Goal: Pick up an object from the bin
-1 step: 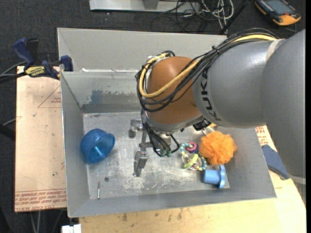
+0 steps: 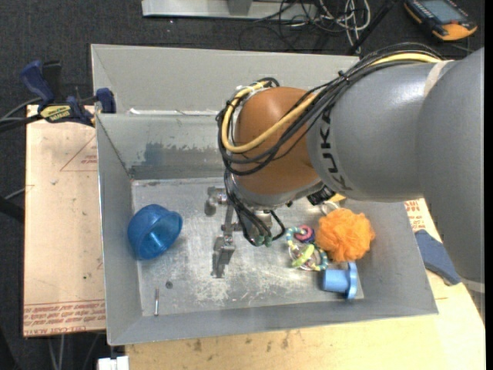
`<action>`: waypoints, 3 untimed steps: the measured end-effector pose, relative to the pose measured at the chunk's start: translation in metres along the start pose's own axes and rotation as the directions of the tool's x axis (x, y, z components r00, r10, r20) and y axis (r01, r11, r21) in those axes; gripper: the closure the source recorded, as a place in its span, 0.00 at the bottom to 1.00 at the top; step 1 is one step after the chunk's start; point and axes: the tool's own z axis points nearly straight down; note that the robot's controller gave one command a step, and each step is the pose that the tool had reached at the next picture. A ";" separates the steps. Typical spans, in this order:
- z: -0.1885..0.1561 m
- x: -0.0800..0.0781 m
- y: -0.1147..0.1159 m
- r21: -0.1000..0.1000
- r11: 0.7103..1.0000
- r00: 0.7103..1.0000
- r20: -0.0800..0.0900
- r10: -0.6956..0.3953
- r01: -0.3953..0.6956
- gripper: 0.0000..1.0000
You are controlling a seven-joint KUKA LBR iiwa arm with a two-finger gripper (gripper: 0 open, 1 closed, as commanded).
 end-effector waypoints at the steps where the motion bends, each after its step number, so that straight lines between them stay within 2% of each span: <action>1: 0.018 -0.011 0.021 0.001 0.996 0.996 0.008 -0.088 0.088 0.00; 2: 0.028 -0.013 0.078 0.000 0.988 0.988 0.001 -0.153 0.153 0.00; 3: 0.029 -0.020 0.085 0.000 0.979 0.979 0.002 -0.204 0.204 0.00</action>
Offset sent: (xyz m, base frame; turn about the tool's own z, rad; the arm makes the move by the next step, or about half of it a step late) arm 0.0124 0.0809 -0.0256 -0.1518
